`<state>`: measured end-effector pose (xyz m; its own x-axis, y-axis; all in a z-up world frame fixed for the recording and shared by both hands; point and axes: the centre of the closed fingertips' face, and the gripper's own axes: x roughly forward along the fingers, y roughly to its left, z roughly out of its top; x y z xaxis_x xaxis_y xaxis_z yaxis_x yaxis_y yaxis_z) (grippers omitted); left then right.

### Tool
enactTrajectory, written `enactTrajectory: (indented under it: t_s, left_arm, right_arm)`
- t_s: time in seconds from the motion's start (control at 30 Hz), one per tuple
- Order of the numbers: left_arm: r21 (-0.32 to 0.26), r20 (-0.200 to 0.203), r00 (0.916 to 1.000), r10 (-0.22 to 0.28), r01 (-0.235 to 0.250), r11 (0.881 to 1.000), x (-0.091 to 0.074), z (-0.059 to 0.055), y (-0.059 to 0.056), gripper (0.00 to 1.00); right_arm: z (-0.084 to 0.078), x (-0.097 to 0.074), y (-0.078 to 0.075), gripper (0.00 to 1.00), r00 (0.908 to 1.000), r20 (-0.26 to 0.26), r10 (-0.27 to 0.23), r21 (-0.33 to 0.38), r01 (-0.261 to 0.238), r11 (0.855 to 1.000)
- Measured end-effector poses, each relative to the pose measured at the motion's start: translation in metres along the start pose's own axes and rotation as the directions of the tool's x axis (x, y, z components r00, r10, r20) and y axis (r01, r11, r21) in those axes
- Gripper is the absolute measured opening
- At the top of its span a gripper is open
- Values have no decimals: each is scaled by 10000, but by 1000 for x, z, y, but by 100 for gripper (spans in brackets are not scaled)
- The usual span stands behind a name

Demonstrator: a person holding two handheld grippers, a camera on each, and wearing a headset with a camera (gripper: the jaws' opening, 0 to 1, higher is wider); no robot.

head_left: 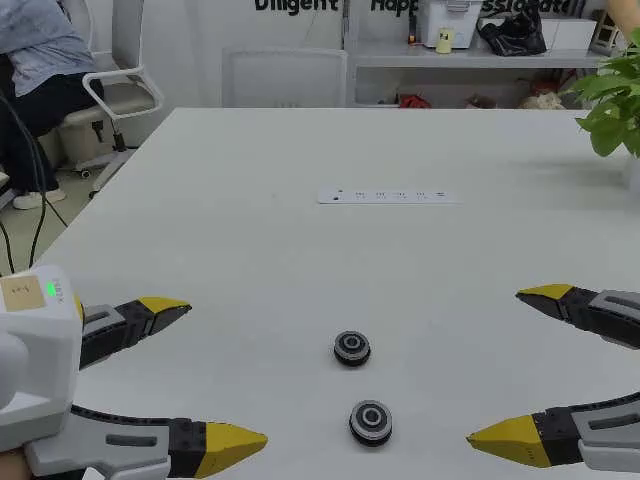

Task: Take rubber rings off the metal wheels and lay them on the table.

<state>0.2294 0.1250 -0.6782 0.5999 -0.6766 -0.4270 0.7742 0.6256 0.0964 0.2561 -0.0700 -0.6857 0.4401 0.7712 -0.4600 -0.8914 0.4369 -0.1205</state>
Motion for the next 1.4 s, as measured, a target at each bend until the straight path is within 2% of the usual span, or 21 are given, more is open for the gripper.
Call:
enactTrajectory:
  t_s: [1.4]
  left_arm:
    - [108, -318, 9994, -160, 164, 9998, -2, -6, -10, 90]
  right_arm:
    - [-8, -2, 9, 94, 9991, -345, 239, -177, -245, 9995]
